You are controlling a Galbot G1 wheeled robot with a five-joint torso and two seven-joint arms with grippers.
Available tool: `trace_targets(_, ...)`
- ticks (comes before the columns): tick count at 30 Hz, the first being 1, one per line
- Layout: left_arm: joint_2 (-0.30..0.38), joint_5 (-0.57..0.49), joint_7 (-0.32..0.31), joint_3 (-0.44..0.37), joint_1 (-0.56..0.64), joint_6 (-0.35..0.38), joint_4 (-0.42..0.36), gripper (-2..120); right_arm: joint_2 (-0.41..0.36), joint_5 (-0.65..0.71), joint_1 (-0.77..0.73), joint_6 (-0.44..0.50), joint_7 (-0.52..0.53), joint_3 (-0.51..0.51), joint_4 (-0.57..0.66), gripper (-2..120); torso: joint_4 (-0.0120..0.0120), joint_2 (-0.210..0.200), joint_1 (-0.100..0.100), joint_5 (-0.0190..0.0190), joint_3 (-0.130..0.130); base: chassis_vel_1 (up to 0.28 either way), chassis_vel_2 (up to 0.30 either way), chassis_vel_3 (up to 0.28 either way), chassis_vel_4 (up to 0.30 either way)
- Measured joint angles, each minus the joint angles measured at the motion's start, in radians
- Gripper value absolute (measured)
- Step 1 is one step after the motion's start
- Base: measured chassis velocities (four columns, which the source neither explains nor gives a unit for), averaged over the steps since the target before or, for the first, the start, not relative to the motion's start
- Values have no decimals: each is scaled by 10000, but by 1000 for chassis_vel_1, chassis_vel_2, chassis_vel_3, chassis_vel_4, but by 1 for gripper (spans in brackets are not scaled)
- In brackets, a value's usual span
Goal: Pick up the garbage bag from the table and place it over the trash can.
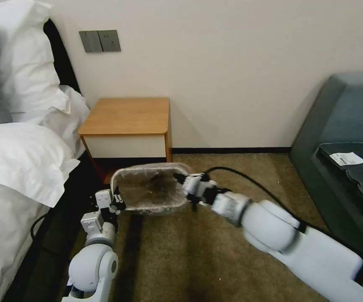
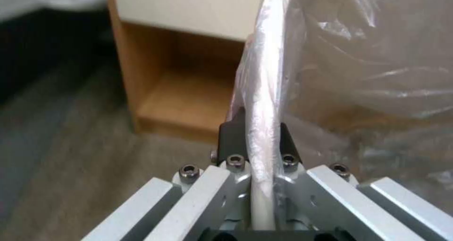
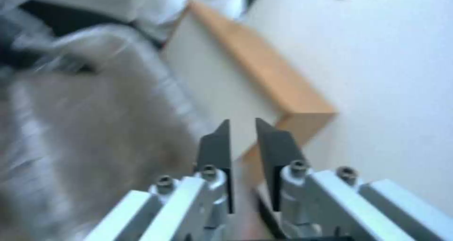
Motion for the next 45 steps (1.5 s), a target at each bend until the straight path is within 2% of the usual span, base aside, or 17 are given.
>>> trace_targets(1, 24, -240, -33, 21, 31, 301, -57, 0, 22, -2, -418, 246, 0, 628, 189, 22, 1, 1, 0, 0, -1, 0, 0, 0, 0)
trace_targets(2, 24, -240, -33, 21, 31, 301, -57, 0, 22, -2, -418, 246, 0, 628, 189, 22, 1, 1, 0, 0, -1, 0, 0, 0, 0)
trace_targets(5, 83, -297, -3, 29, 116, 1113, -118, 0, 145, 154, -1069, 636, 358, 1545, 600, 37, 2, 0, 0, -2, 0, 0, 0, 0, 0)
trace_targets(7, 94, -268, 17, 35, 143, 1320, -138, 0, 227, 174, -1157, 724, 477, 1624, 656, 40, 4, 0, 0, -3, 0, 0, 0, 0, 0)
trace_targets(9, 105, -244, 51, 60, 188, 1704, -157, 0, 516, 169, -1274, 851, 616, 1659, 741, 52, 4, 0, 0, -3, 0, 0, 0, 0, 0)
trace_targets(10, 105, -244, 51, 60, 188, 1704, -157, 0, 516, 169, -1274, 851, 616, 1659, 741, 52, 4, 0, 0, -3, 0, 0, 0, 0, 0)
trace_targets(13, 132, -312, 104, 73, 219, 1871, -53, 0, 974, 96, -1305, 972, 647, 1555, 757, 65, 5, 0, 0, -3, 1, 0, 0, 0, 0)
trace_targets(14, 132, -312, 104, 73, 219, 1871, -53, 0, 974, 96, -1305, 972, 647, 1555, 757, 65, 5, 0, 0, -3, 1, 0, 0, 0, 0)
trace_targets(18, 152, -567, 185, 61, 191, 1881, 248, 0, 1376, -26, -1376, 1237, 648, 1462, 532, 84, 4, 0, 0, -4, 1, 0, 0, 0, 0)
trace_targets(19, 152, -567, 185, 61, 191, 1881, 248, 0, 1376, -26, -1376, 1237, 648, 1462, 532, 84, 4, 0, 0, -4, 1, 0, 0, 0, 0)
trace_targets(22, 118, -656, 228, 119, 171, 1862, 447, 0, 1548, 1, -1522, 1415, 651, 1417, 410, 96, 5, 0, 0, -4, 1, 0, 0, 0, 0)
trace_targets(24, 90, -658, 234, 148, 144, 1847, 542, 0, 1612, 39, -1584, 1537, 636, 1391, 353, 100, 3, 0, 0, -4, 1, 0, 0, 0, 0)
trace_targets(27, -10, -647, 246, 274, 15, 1764, 836, 0, 1859, 285, -1652, 2208, 536, 1230, -58, 108, 3, 0, 0, -4, 2, 0, 0, 0, 0)
trace_targets(31, -78, -614, 257, 328, -90, 1690, 1107, 0, 2191, 527, -1759, 2662, 510, 1008, -514, 113, 3, 0, 1, -4, 2, 0, 0, 0, 0)
trace_targets(37, -106, -599, 276, 344, -144, 1654, 1326, 0, 2524, 841, -1889, 2843, 708, 772, -900, 114, 3, 0, 1, -3, 2, 0, 0, 0, 0)
trace_targets(45, -144, -554, 383, 383, -253, 1531, 1686, 0, 2804, 1006, -1736, 3102, 992, 568, -1279, 108, 4, 0, 0, 0, 1, 0, 0, 0, 0)
